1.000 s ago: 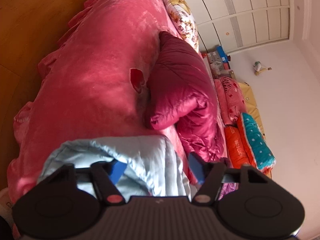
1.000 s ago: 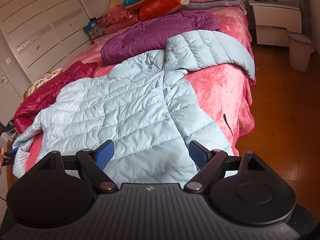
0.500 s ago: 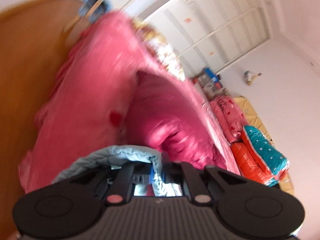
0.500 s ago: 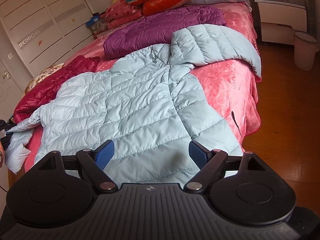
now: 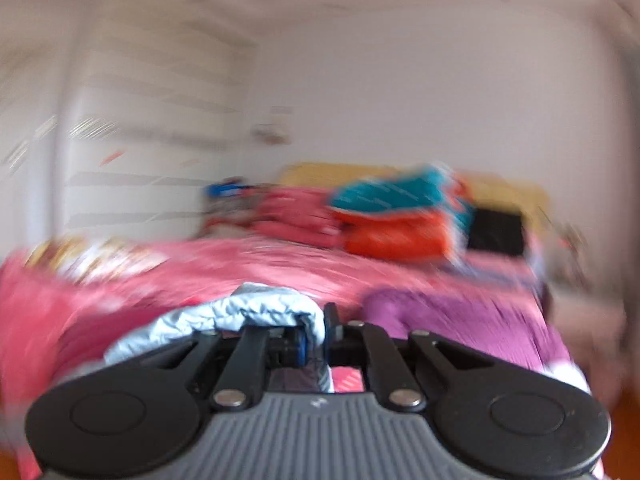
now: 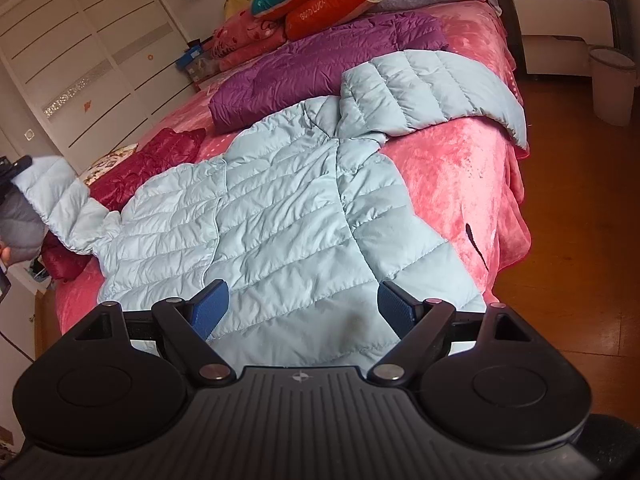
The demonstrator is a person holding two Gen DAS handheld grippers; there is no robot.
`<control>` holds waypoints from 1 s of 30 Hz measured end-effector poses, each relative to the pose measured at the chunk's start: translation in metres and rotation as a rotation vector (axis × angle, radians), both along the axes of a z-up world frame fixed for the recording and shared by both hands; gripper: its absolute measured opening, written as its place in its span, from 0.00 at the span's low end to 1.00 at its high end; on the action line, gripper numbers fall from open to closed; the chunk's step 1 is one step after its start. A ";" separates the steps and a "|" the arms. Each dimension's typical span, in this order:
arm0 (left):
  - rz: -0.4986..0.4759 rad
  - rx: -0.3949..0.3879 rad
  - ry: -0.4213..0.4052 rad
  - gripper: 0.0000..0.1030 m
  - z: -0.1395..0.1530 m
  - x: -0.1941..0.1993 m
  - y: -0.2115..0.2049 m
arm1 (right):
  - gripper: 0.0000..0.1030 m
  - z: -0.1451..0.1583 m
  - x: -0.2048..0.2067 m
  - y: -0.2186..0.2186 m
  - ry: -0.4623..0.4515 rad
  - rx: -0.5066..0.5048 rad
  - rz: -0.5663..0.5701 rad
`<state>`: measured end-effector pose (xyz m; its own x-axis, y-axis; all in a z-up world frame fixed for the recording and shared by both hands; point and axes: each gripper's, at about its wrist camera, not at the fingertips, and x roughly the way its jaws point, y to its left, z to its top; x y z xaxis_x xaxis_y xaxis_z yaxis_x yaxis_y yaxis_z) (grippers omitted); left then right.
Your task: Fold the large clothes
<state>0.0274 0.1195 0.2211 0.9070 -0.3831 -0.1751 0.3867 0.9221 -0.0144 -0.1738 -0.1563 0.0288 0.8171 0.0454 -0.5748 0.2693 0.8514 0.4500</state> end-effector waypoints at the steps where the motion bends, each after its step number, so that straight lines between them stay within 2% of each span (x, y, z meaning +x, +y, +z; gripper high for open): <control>1: -0.059 0.079 -0.016 0.04 -0.003 -0.006 -0.021 | 0.99 0.000 0.000 -0.001 -0.005 0.007 -0.002; 4: -0.235 0.287 -0.012 0.06 -0.020 -0.021 -0.073 | 0.99 0.001 -0.003 -0.004 -0.019 0.031 -0.008; 7: -0.385 0.457 0.043 0.10 -0.049 -0.040 -0.117 | 0.99 0.002 -0.006 -0.008 -0.033 0.059 -0.020; 9: -0.445 0.538 0.079 0.12 -0.073 -0.052 -0.135 | 0.99 0.002 -0.008 -0.010 -0.044 0.080 -0.027; 11: -0.480 0.579 0.127 0.24 -0.091 -0.063 -0.145 | 0.99 0.002 -0.010 -0.013 -0.055 0.098 -0.034; 14: -0.501 0.580 0.177 0.40 -0.105 -0.078 -0.146 | 0.99 0.003 -0.014 -0.017 -0.071 0.114 -0.047; 15: -0.505 0.574 0.185 0.42 -0.106 -0.082 -0.145 | 0.99 0.003 -0.015 -0.018 -0.079 0.121 -0.053; 17: -0.514 0.554 0.198 0.55 -0.104 -0.092 -0.142 | 0.99 0.002 -0.018 -0.024 -0.091 0.141 -0.067; 19: -0.537 0.530 0.209 0.64 -0.100 -0.105 -0.138 | 0.99 0.001 -0.021 -0.029 -0.102 0.164 -0.083; 25: -0.605 0.481 0.228 0.73 -0.086 -0.141 -0.136 | 0.99 0.001 -0.022 -0.040 -0.135 0.195 -0.093; 30: -0.606 0.408 0.256 0.73 -0.065 -0.159 -0.128 | 0.99 0.003 -0.022 -0.041 -0.150 0.200 -0.086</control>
<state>-0.1312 -0.0083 0.1565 0.4718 -0.6598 -0.5849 0.8558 0.5022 0.1238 -0.1955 -0.1969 0.0323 0.8983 0.0728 -0.4333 0.2540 0.7187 0.6473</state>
